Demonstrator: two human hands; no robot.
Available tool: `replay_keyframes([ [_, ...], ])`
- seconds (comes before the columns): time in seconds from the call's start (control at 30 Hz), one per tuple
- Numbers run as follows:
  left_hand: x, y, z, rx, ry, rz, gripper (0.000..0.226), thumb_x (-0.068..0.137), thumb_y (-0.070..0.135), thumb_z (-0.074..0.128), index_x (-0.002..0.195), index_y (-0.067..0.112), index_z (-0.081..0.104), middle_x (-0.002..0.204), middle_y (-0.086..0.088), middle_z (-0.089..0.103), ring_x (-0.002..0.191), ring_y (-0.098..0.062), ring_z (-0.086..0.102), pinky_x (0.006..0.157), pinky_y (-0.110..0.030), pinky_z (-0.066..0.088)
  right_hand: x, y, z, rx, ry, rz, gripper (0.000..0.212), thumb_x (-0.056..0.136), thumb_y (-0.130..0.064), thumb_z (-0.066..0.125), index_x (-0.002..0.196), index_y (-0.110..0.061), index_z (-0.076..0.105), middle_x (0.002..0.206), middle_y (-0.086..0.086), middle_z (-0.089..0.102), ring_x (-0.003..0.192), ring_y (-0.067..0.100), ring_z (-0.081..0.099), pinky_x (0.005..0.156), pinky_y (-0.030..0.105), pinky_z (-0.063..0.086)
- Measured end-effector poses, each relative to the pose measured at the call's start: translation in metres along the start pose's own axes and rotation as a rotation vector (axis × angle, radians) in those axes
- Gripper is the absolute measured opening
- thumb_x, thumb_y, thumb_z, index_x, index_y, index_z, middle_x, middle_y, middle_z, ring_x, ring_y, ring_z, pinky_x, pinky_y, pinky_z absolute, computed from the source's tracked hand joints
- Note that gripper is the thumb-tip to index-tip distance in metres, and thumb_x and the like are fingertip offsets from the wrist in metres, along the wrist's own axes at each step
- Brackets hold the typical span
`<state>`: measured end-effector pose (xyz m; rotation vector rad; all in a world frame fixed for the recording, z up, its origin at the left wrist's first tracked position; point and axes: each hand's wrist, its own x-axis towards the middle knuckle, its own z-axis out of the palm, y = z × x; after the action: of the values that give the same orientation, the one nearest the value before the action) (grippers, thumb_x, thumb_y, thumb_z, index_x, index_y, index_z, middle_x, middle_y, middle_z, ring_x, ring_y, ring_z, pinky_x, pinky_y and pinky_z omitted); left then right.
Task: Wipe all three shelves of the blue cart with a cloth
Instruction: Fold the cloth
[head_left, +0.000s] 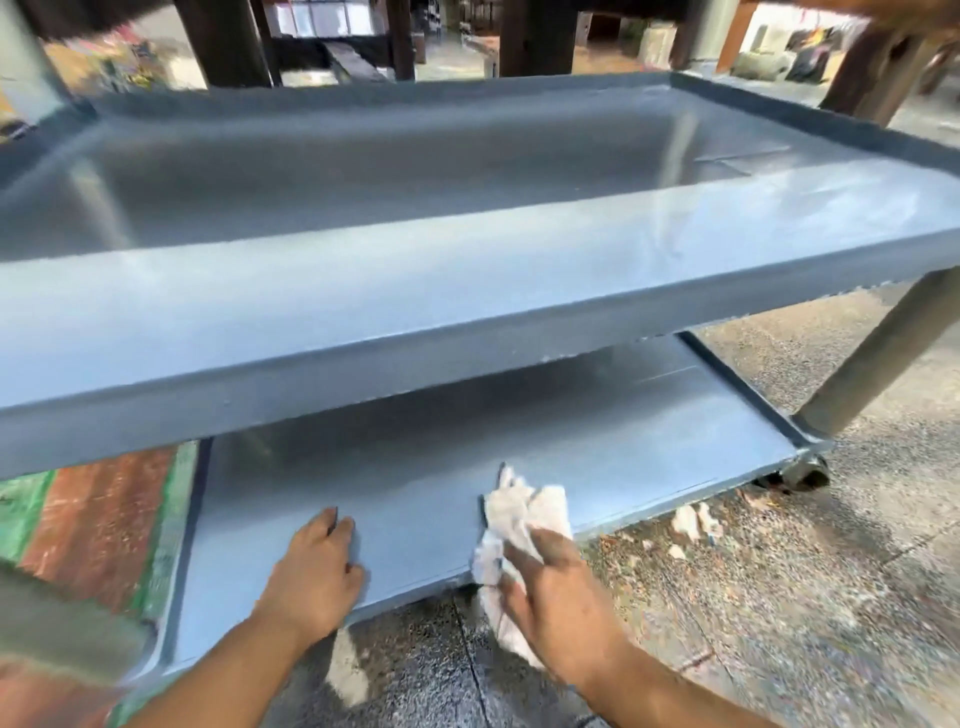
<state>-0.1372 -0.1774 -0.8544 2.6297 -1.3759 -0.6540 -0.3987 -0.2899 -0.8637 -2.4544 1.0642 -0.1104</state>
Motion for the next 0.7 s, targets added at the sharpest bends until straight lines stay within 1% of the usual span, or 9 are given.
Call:
replay_keyframes([
  [0.07, -0.007, -0.003, -0.012, -0.08, -0.065, 0.03, 0.051, 0.1, 0.025, 0.046, 0.148, 0.01, 0.038, 0.16, -0.01, 0.027, 0.148, -0.02, 0.025, 0.116, -0.021, 0.016, 0.005, -0.035, 0.003, 0.069, -0.099, -0.055, 0.045, 0.102, -0.041, 0.046, 0.142, -0.022, 0.056, 0.147, 0.007, 0.051, 0.131, 0.024, 0.053, 0.106, 0.022, 0.04],
  [0.13, -0.021, -0.005, -0.028, -0.263, -0.069, -0.008, 0.043, 0.101, 0.025, 0.047, 0.143, 0.013, 0.047, 0.153, -0.005, 0.043, 0.138, -0.017, 0.04, 0.108, -0.019, 0.027, 0.008, -0.067, -0.011, 0.113, -0.236, -0.164, 0.039, 0.102, -0.035, 0.051, 0.134, -0.015, 0.062, 0.133, 0.011, 0.062, 0.118, 0.028, 0.061, 0.1, 0.029, 0.048],
  [0.2, -0.038, -0.004, -0.05, -0.469, -0.07, -0.062, 0.04, 0.102, 0.029, 0.049, 0.139, 0.015, 0.051, 0.146, -0.002, 0.051, 0.127, -0.013, 0.049, 0.099, -0.02, 0.034, 0.007, -0.094, -0.032, 0.094, -0.347, -0.327, 0.032, 0.101, -0.03, 0.053, 0.125, -0.013, 0.067, 0.125, 0.013, 0.068, 0.11, 0.029, 0.065, 0.093, 0.029, 0.049],
  [0.3, -0.068, 0.012, -0.09, -0.843, -0.173, -0.207, 0.028, 0.098, 0.04, 0.054, 0.122, 0.025, 0.059, 0.135, -0.003, 0.058, 0.12, -0.015, 0.054, 0.091, -0.028, 0.045, -0.003, -0.128, -0.077, 0.061, -0.418, -0.546, 0.032, 0.097, -0.023, 0.061, 0.127, -0.015, 0.068, 0.135, 0.01, 0.064, 0.125, 0.025, 0.057, 0.107, 0.032, 0.043],
  [0.37, -0.099, 0.029, -0.125, -0.999, -0.293, -0.218, 0.031, 0.094, 0.044, 0.058, 0.121, 0.029, 0.059, 0.133, 0.002, 0.058, 0.121, -0.012, 0.055, 0.098, -0.03, 0.049, -0.016, -0.154, -0.12, 0.019, -0.468, -0.654, 0.036, 0.094, -0.022, 0.063, 0.129, -0.014, 0.067, 0.141, 0.014, 0.057, 0.134, 0.025, 0.049, 0.111, 0.035, 0.04],
  [0.43, -0.13, 0.047, -0.16, -0.963, -0.405, -0.14, 0.042, 0.093, 0.041, 0.061, 0.131, 0.024, 0.058, 0.133, 0.005, 0.06, 0.121, -0.008, 0.057, 0.106, -0.025, 0.044, -0.031, -0.177, -0.169, -0.035, -0.496, -0.741, 0.038, 0.093, -0.025, 0.062, 0.129, -0.015, 0.066, 0.145, 0.014, 0.053, 0.137, 0.025, 0.043, 0.112, 0.037, 0.039],
  [0.53, -0.18, 0.074, -0.22, -1.154, -0.568, -0.12, 0.04, 0.091, 0.036, 0.062, 0.123, 0.012, 0.066, 0.125, -0.006, 0.069, 0.118, -0.02, 0.063, 0.11, -0.039, 0.043, -0.055, -0.211, -0.255, -0.056, -0.49, -0.812, 0.035, 0.089, -0.027, 0.06, 0.123, -0.023, 0.068, 0.147, 0.004, 0.049, 0.135, 0.017, 0.039, 0.109, 0.029, 0.036],
  [0.63, -0.23, 0.096, -0.29, -1.268, -0.6, -0.162, 0.054, 0.079, 0.042, 0.078, 0.114, 0.004, 0.064, 0.113, -0.014, 0.068, 0.108, -0.026, 0.06, 0.103, -0.044, 0.042, -0.083, -0.235, -0.337, -0.012, -0.463, -0.856, 0.028, 0.085, -0.019, 0.062, 0.112, -0.02, 0.069, 0.137, 0.005, 0.052, 0.125, 0.015, 0.045, 0.1, 0.026, 0.035],
  [0.7, -0.259, 0.114, -0.339, -1.24, -0.621, -0.092, 0.062, 0.079, 0.036, 0.076, 0.117, -0.008, 0.058, 0.111, -0.02, 0.06, 0.106, -0.029, 0.054, 0.094, -0.044, 0.039, -0.107, -0.252, -0.387, 0.089, -0.455, -0.721, 0.029, 0.084, -0.02, 0.062, 0.113, -0.022, 0.059, 0.145, 0.002, 0.037, 0.129, 0.012, 0.045, 0.096, 0.015, 0.035],
])
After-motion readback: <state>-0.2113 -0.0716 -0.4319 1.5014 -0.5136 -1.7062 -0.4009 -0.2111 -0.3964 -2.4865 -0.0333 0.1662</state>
